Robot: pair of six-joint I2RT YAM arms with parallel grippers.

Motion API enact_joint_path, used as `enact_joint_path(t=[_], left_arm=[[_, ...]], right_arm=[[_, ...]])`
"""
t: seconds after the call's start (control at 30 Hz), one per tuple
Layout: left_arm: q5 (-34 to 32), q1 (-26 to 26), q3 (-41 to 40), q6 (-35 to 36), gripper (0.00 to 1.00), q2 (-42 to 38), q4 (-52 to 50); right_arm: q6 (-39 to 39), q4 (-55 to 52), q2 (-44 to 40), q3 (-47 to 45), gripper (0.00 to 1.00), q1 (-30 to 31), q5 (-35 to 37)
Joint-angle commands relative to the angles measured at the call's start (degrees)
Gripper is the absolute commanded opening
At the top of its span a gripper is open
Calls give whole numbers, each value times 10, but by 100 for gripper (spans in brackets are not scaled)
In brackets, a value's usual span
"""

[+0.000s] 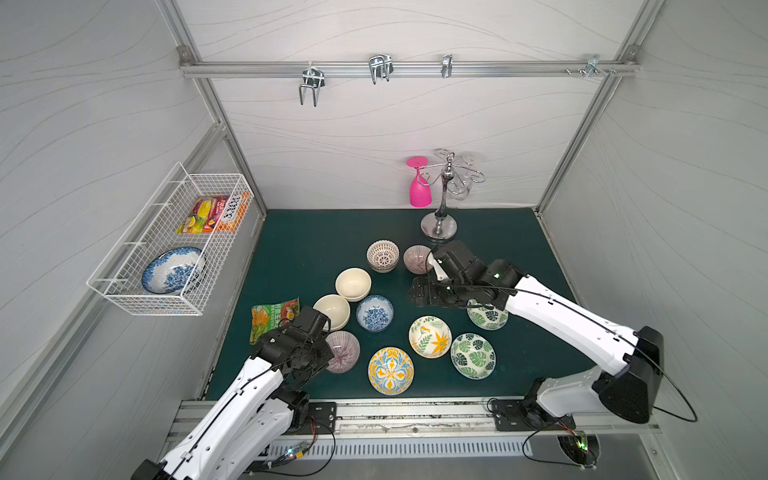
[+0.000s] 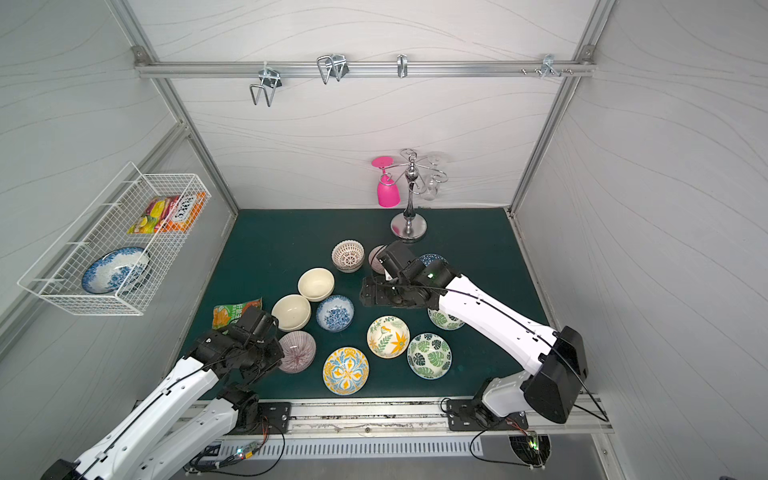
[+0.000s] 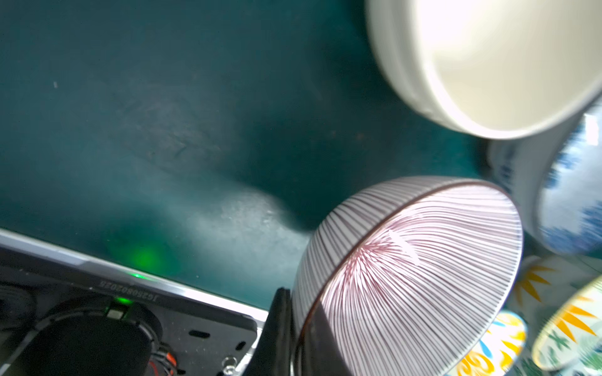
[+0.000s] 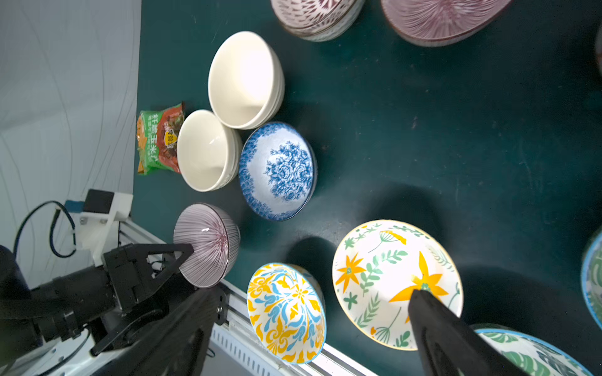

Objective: Stack the bowls
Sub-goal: Pick up the bowl from the center of the board.

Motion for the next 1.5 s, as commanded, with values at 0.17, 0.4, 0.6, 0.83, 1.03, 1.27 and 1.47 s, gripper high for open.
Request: enact_joint_path(t=[0.17,0.4,0.6,0.83,1.03,1.27,1.47], left_arm=[[-10,-57,143,7,0,81,40],[-30,-92,266,40,0,229,84],[-35,-114,324,53,0,308,107],[-26,-122,359,63,0,358,135],[-26,-128,407,77,0,412,141],[-30,-135,449,86,0,456,137],[-21,-138,474,91,0,485,149]], right_arm=[[-2,-12,55,66,82,42,-38],[-10,-25,95,112,66,43,-39],[-5,-62,134,127,58,24,-6],[-5,-45,150,109,47,-26,-33],[-21,-69,184,138,40,-33,-11],[-33,-82,203,155,22,-57,4],[-36,-78,211,158,4,-84,-7]])
